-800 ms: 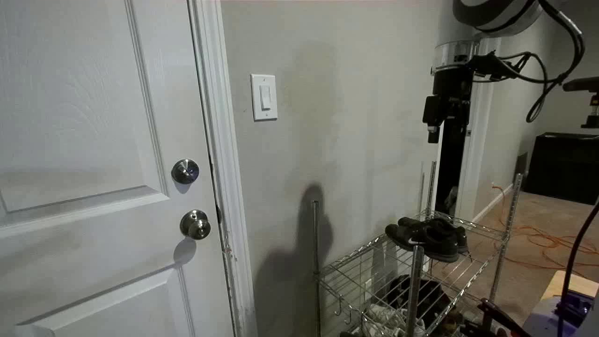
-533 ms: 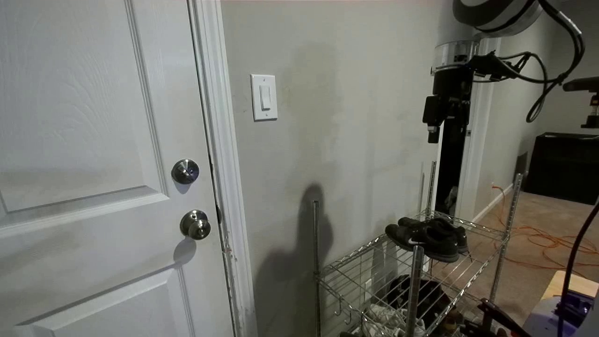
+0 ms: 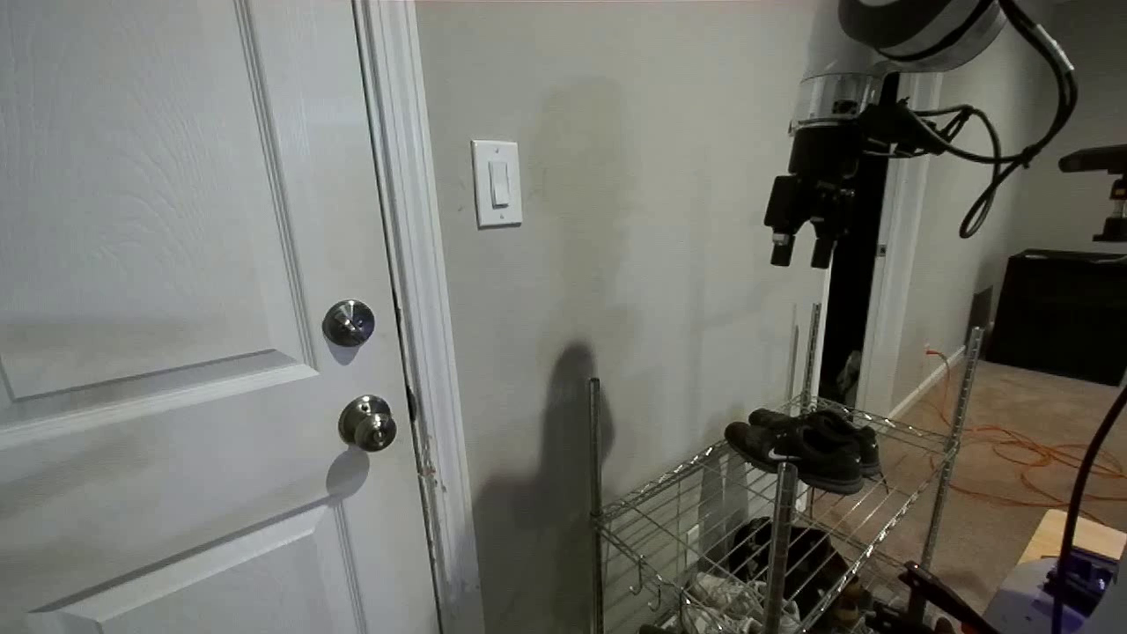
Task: Flip the switch on the wall
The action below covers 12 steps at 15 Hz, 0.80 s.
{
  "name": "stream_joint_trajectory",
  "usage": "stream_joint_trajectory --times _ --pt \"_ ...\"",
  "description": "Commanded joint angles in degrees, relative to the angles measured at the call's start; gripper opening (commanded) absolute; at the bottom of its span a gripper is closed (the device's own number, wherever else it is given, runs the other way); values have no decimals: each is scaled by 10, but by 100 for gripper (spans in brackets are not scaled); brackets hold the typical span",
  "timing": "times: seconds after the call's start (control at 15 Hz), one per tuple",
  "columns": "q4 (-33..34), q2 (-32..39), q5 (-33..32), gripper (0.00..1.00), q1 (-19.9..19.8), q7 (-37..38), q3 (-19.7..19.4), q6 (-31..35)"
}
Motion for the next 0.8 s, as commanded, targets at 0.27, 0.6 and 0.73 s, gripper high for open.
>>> stream_joint_trajectory --times 0.27,0.6,0.73 --pt "66 135 73 100 65 2 79 186" --pt "123 203 32 100 70 -1 108 279" --pt "138 215 -3 100 66 5 118 303"
